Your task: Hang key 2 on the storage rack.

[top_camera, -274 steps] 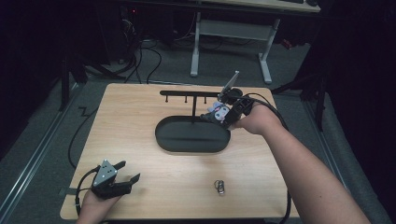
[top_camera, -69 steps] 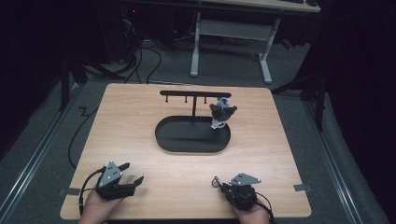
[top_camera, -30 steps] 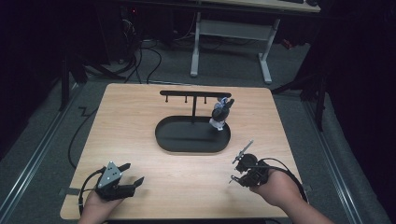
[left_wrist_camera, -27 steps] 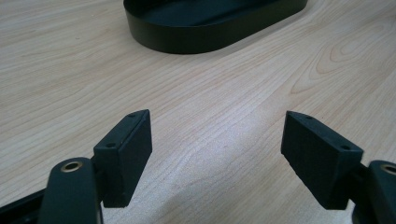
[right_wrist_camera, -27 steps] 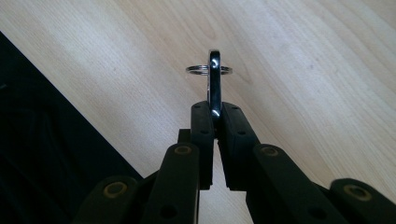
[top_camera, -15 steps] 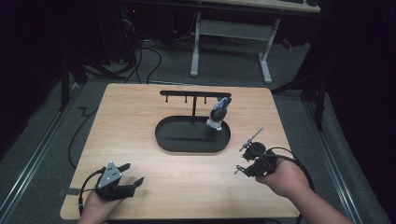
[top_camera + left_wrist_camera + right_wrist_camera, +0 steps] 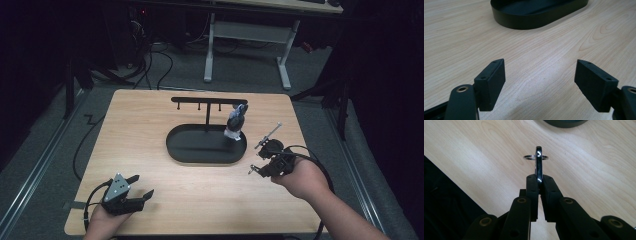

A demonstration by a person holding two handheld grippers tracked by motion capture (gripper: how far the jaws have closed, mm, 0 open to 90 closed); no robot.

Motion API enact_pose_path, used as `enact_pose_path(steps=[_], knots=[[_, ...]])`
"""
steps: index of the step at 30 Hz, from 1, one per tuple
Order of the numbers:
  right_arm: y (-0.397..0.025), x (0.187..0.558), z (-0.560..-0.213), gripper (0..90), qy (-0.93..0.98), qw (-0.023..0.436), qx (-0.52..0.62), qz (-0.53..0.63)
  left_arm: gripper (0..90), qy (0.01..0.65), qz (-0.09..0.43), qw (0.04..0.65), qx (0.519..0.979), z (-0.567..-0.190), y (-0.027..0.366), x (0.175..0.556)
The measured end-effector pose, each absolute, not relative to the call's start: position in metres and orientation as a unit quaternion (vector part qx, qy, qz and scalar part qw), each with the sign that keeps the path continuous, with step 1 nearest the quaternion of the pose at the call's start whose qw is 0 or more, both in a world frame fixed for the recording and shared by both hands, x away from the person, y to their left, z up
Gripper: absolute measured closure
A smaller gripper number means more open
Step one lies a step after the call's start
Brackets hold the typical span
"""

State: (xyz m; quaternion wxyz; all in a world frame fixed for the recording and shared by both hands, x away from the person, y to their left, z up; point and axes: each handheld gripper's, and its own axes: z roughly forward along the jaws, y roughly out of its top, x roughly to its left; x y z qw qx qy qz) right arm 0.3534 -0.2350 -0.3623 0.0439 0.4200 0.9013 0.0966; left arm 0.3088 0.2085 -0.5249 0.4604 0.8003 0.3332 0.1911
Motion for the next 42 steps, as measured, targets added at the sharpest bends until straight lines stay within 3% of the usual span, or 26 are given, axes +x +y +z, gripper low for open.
enact_pose_path(steps=[13,42], knots=[[-0.227,0.383,-0.343,85.5,0.9,0.058,0.418,0.107,25.4,0.334,0.191,0.462,0.799,-0.525,0.209,0.308],[-0.199,0.448,-0.325,85.5,0.887,0.034,0.441,0.132,25.4,0.339,0.188,0.468,0.794,-0.525,0.213,0.309]])
